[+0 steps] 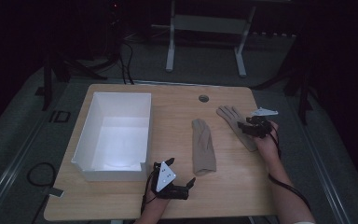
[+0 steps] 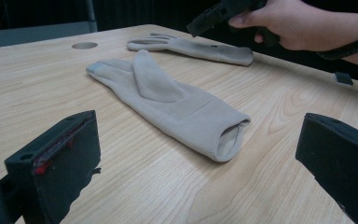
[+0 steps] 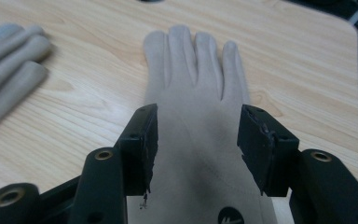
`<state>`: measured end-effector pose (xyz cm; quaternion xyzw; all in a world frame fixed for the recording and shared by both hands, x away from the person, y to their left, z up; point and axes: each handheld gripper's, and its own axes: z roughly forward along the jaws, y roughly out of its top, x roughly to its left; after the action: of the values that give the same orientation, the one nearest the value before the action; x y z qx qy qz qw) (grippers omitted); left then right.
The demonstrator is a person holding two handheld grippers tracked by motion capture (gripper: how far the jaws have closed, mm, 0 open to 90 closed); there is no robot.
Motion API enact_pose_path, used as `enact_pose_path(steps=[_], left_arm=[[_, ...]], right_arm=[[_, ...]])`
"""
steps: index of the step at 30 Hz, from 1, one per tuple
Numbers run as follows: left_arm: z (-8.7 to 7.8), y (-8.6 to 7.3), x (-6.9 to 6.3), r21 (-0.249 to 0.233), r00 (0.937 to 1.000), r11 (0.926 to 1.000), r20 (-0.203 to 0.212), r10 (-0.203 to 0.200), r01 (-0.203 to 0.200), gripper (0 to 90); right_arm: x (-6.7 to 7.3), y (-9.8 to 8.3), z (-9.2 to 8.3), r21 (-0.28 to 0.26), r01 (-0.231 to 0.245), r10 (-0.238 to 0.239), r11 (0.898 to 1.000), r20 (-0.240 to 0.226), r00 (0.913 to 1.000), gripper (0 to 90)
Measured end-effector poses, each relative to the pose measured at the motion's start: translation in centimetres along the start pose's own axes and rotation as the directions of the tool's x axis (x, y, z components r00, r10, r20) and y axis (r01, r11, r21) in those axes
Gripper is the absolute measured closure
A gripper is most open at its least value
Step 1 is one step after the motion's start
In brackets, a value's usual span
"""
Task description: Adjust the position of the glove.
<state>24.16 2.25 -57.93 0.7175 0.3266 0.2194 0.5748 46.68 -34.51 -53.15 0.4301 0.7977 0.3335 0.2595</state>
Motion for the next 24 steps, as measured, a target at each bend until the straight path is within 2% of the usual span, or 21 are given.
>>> enact_pose_path(steps=[9, 12, 14, 17, 19, 21, 23, 24], left_arm=[[0.0, 0.0, 0.0, 0.0, 1.0, 1.0, -0.001, 0.002, -0.002, 0.3], [0.0, 0.0, -0.1, 0.0, 1.0, 1.0, -0.002, 0.005, -0.005, 0.3], [0.0, 0.0, 0.0, 0.0, 1.0, 1.0, -0.002, 0.002, -0.002, 0.3], [0.0, 0.0, -0.1, 0.0, 1.0, 1.0, -0.001, 0.003, -0.003, 0.3], [0.0, 0.0, -0.1, -0.001, 1.0, 1.0, -0.001, 0.003, -0.003, 0.3], [0.0, 0.0, 0.0, -0.001, 1.0, 1.0, 0.0, 0.001, -0.001, 0.3], [0.0, 0.0, 0.0, 0.0, 1.0, 1.0, 0.001, 0.0, 0.0, 0.3], [0.0, 0.0, 0.0, 0.0, 1.0, 1.0, 0.001, 0.0, 0.0, 0.3]], right_arm=[[-0.4, -0.4, 2.8, 0.043, -0.021, 0.022, 0.999, -0.037, 0.9991, 48.3], [-0.3, -0.6, 3.2, 0.042, -0.018, 0.02, 0.999, -0.06, 0.998, 51.1], [-0.2, -0.6, 3.4, 0.035, -0.013, 0.015, 0.999, -0.061, 0.998, 56.3], [-0.1, -0.7, 3.4, 0.029, -0.036, 0.038, 0.999, -0.053, 0.9979, 70.7], [0.2, -0.5, 3.3, 0.038, -0.058, 0.06, 0.998, -0.039, 0.9975, 75.0], [0.6, -0.3, 3.0, 0.031, -0.079, 0.08, 0.996, -0.042, 0.9959, 76.0], [1.0, 0.0, 2.3, 0.0, -0.125, 0.125, 0.992, -0.058, 0.9905, 76.1], [1.0, 0.0, 2.3, 0.0, -0.125, 0.125, 0.992, -0.058, 0.9905, 76.1]])
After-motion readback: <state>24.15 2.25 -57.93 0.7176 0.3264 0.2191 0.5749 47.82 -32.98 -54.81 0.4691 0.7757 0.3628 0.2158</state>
